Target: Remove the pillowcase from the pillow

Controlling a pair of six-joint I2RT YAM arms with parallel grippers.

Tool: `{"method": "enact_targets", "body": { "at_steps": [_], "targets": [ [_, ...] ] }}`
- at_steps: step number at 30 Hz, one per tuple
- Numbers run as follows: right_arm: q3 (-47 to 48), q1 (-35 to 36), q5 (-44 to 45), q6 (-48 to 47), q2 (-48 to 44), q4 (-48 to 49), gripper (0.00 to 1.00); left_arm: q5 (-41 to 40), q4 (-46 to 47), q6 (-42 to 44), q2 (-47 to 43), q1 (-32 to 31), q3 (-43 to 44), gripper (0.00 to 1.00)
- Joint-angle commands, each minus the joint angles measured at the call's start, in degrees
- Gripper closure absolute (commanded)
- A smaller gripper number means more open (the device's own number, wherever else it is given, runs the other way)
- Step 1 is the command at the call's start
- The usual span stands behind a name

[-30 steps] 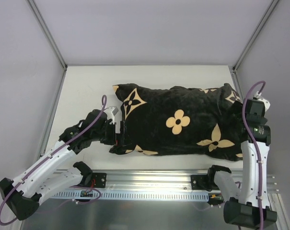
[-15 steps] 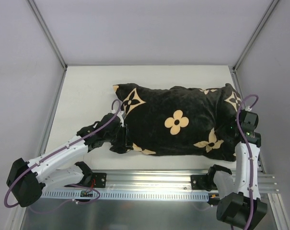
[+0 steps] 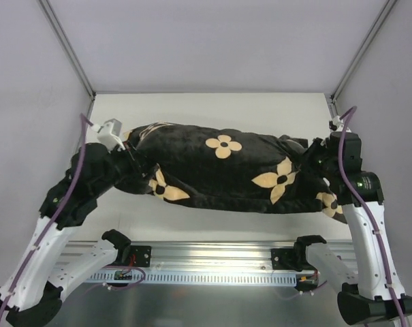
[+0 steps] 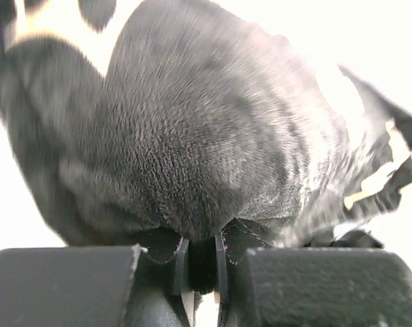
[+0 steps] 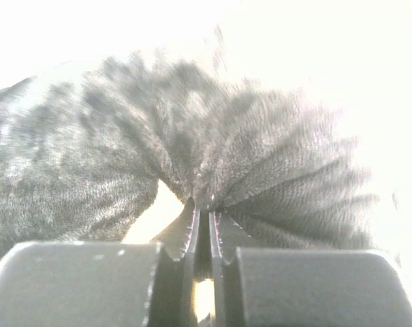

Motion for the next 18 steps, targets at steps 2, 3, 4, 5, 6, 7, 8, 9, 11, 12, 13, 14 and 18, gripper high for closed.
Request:
{"method": "enact_targets", "body": {
  "at_steps": [2,3,4,5,6,7,8,9,11,12,13,14,18],
  "targets": [
    [12.08,1.03,0.51,-1.32,-2.23,-3.68,0.99,-10.6,-5.61,5.09,-3.24,0.95,14.59,1.0],
    [14.27,1.21,0.42,-2.11,-3.19,-4.12,0.99,-11.49,-6.31,5.35,-4.37,0.95,17.31,1.0],
    [15.17,1.3,0.25,-2.12,-3.9,-4.91,0.99,-12.28,-6.93,5.35,-4.99,0.95,18.38,1.0],
    [15.78,1.21,-0.19,-2.29,-4.51,-5.09,0.99,-13.68,-7.89,5.35,-5.61,0.95,19.26,1.0],
    [16.75,1.21,-0.63,-2.64,-5.56,-5.61,0.99,-14.3,-8.42,4.92,-6.75,0.95,20.23,1.0],
    [17.02,1.3,-1.85,-2.73,-5.92,-5.79,0.99,-14.83,-8.78,4.65,-7.37,0.95,20.41,1.0],
    [17.19,1.21,-2.73,-2.99,-6.19,-5.88,0.99,-15.19,-9.21,4.48,-7.89,0.95,20.41,1.0],
    [17.2,1.21,-3.7,-3.34,-6.1,-6.23,0.99,-15.89,-9.39,4.21,-8.6,0.95,19.89,1.0],
    [15.54,1.3,-5.64,-3.61,-5.49,-5.88,0.97,-16.86,-9.83,3.51,-9.04,1.04,17.36,1.0],
    [14.22,1.21,-5.99,-3.35,-5.14,-3.97,0.96,-17.38,-9.75,2.46,-8.78,1.04,16.03,1.0],
    [10.99,1.3,-7.91,-2.65,-4.18,-2.29,0.95,-17.74,-9.66,2.11,-8.26,0.95,14.8,1.0],
    [9.22,1.21,-8.71,-2.38,-3.56,-0.19,0.94,-17.91,-9.66,1.67,-6.42,0.95,12.0,1.0],
    [5.07,1.56,-11.79,-3.6,3.81,4.5,0.57,-21.51,-9.13,1.66,-0.18,0.95,7.59,1.0]
  ]
}}
